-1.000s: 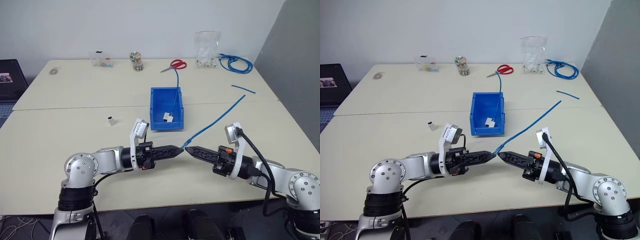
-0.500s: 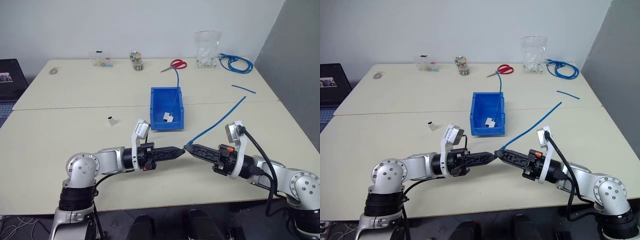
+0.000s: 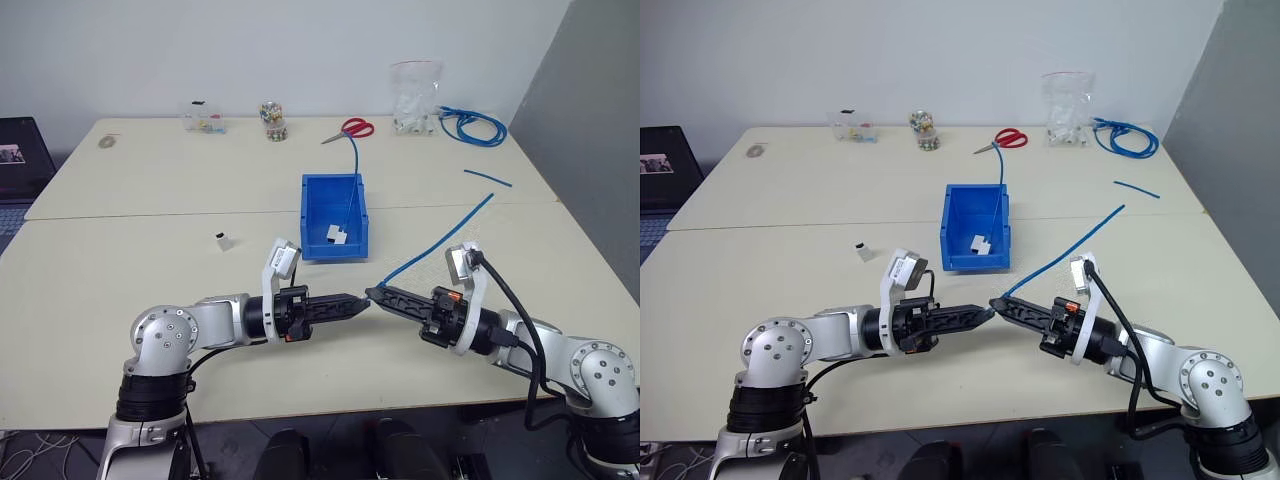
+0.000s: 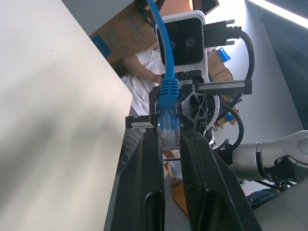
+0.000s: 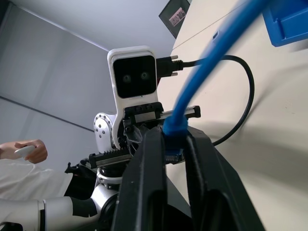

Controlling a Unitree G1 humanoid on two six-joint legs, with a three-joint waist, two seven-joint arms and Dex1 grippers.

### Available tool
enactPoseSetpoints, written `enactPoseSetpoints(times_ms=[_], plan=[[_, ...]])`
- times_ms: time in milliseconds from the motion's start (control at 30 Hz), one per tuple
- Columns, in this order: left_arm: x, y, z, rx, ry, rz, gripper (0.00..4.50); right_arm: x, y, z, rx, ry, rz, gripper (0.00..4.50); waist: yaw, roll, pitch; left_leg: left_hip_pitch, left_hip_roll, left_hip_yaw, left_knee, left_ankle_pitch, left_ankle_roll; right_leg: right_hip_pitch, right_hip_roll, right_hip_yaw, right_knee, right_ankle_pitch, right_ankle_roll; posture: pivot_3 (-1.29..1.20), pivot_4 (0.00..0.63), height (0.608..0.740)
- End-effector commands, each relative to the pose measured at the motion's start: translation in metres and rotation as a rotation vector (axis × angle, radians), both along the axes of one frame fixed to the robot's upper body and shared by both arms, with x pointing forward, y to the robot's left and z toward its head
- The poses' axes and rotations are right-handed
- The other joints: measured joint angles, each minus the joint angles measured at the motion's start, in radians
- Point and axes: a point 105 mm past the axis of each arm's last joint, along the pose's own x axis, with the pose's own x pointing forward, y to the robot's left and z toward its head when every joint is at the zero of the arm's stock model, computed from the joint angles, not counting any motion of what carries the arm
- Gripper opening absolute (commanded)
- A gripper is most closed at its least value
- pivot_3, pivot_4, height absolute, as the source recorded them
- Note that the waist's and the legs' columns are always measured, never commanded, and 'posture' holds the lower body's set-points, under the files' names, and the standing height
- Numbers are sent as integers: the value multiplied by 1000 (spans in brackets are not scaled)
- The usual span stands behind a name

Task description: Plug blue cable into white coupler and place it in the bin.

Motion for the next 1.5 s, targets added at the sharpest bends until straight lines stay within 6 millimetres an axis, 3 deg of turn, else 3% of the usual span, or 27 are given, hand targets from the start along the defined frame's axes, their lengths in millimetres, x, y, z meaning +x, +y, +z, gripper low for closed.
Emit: enactPoseSetpoints(times_ms=[33, 167, 233, 300, 533, 633, 700, 767, 867, 967, 1167, 1500], plan=[[-5, -3, 6, -10, -26, -23, 217, -1, 2, 12, 39, -29, 12, 173, 0, 0, 0, 0, 0, 0, 0, 0, 0, 0, 0, 0, 0, 0, 0, 0, 150, 740], [-4, -3, 5, -1, -42, -15, 217, -2, 2, 10, 25, -30, 12, 173, 0, 0, 0, 0, 0, 0, 0, 0, 0, 0, 0, 0, 0, 0, 0, 0, 150, 740], [-5, -2, 5, 3, -45, -18, 909, -1, 1, 9, 12, -36, 8, 173, 0, 0, 0, 0, 0, 0, 0, 0, 0, 0, 0, 0, 0, 0, 0, 0, 150, 740], [-5, -1, 5, 3, -44, -23, 1158, -1, 2, 9, 7, -39, 7, 173, 0, 0, 0, 0, 0, 0, 0, 0, 0, 0, 0, 0, 0, 0, 0, 0, 150, 740], [-25, 14, 4, 159, -202, -122, 2831, 18, -1, 13, -22, -93, -32, 173, -3, 0, 4, 0, 0, 0, -1, 0, 0, -2, 0, 0, 0, 0, 0, 0, 150, 740], [6, 44, -31, 457, -396, 151, 3551, 29, -6, 15, -37, -141, -66, 173, -5, 2, 6, 0, 0, 2, -2, 0, 0, -2, 0, 2, 0, 0, -1, 0, 150, 740], [41, 68, -42, 631, -499, 479, 4006, 33, -8, 12, -75, -174, -79, 173, 3, 2, 7, 1, 1, 3, -3, 0, 0, -2, -2, 4, 0, -1, -2, 0, 150, 740], [59, 86, -44, 748, -568, 717, 4405, 35, -10, 8, -119, -209, -84, 173, 16, 1, 8, -1, 2, 3, -2, 0, 0, -3, -3, 3, -1, -1, -1, 0, 150, 740], [73, 118, -53, 907, -599, 1078, 4490, 41, -11, 10, -106, -222, -107, 173, 23, 0, 9, -6, 2, 2, -1, 0, 0, -6, -4, 1, -3, 0, 0, 0, 150, 740], [80, 138, -64, 969, -533, 1320, 4490, 46, -11, 11, -108, -235, -108, 173, 23, 0, 9, -7, 2, 3, -1, 0, 0, -5, -5, 2, -6, 2, 2, 0, 150, 740], [108, 127, -84, 864, -387, 1505, 4490, 51, -11, 12, -128, -257, -97, 173, 34, -1, 9, -7, 0, 4, 0, 0, 0, -2, -5, 1, -10, 9, 2, 0, 150, 740], [152, 126, -86, 911, -374, 1621, 4490, 51, -17, 15, -161, -274, -125, 173, 43, -1, 8, -5, -1, 5, 2, 2, 4, 0, -2, 2, -10, 13, 8, 0, 150, 740]])
